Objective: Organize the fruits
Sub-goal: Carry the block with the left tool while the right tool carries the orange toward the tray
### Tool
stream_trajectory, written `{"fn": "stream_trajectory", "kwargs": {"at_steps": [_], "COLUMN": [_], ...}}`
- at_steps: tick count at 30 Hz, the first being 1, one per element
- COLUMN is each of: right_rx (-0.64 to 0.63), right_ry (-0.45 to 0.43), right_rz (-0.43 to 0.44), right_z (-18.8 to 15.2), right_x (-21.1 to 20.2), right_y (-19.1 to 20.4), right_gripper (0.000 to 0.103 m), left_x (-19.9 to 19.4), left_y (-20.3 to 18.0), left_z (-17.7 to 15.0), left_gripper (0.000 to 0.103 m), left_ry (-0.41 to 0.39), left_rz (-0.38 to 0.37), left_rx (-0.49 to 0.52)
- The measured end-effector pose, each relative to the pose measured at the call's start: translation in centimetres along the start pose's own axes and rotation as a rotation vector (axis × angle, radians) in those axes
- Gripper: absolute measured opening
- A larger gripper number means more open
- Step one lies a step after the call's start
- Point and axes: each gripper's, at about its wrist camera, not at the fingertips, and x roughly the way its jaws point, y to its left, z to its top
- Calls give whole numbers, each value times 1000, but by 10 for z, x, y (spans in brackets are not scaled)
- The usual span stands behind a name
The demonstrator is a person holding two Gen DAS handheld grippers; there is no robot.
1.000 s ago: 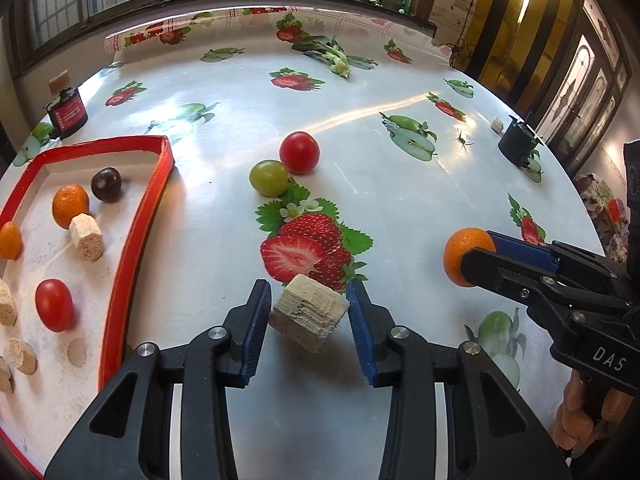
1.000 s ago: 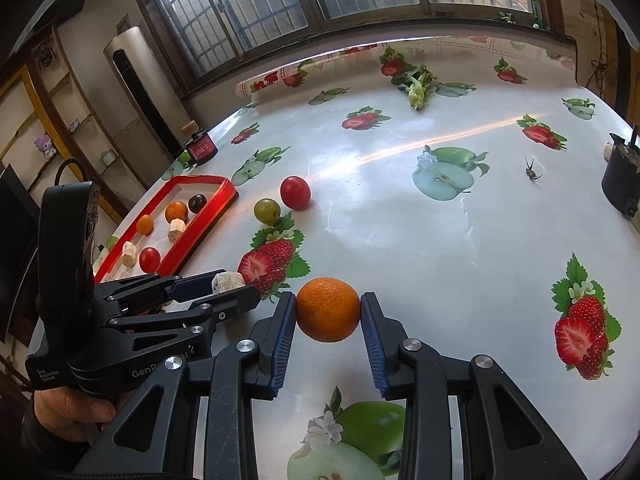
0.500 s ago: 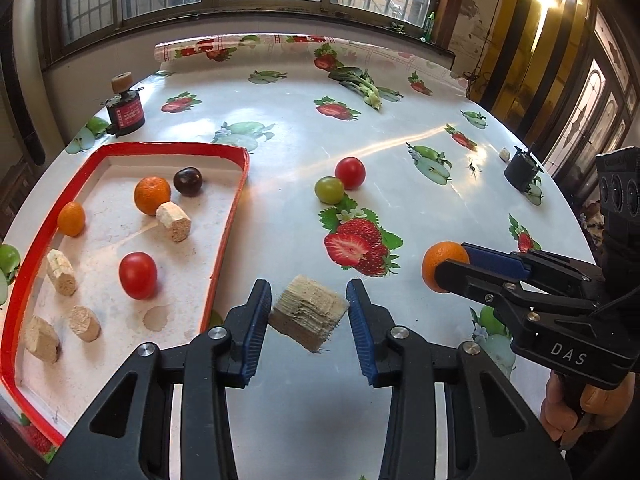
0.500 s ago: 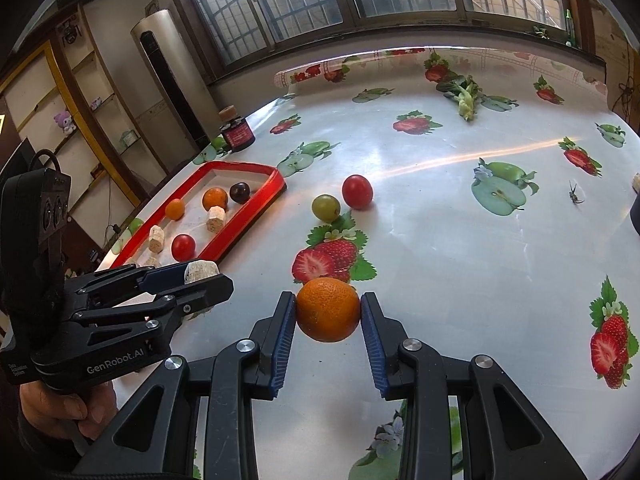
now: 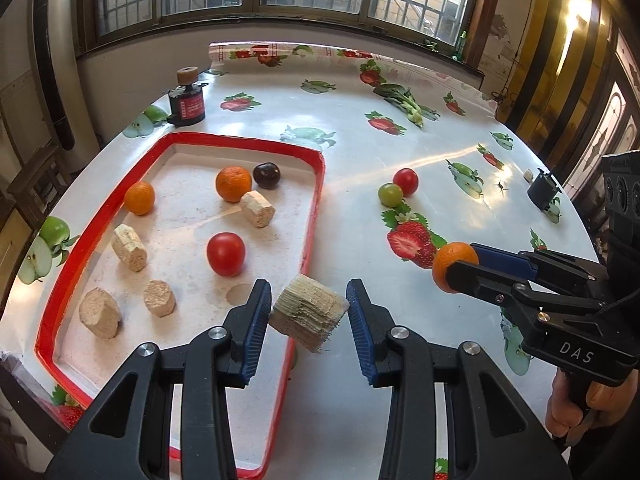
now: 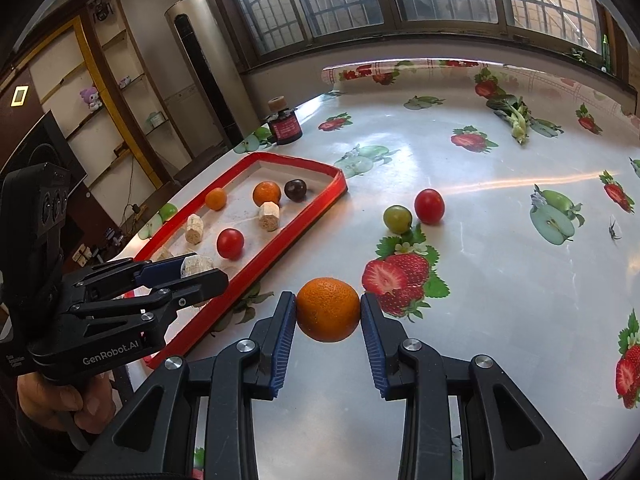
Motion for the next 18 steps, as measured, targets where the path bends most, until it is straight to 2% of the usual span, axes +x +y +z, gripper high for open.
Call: {"fn": "stream_trajectory", "kwargs": {"at_steps": [18], "right_rx": [-106], "right_ry": [38], "right_rz": [62], "right_z": [13], "right_x": [30], "right_y": [57], "right_gripper": [34], "left_x": [-10], "left_y": [57], "left_z": [-11], "left_gripper": [37], "left_ry": [-5], "left_rz": [51], "left_rx": [-95]}}
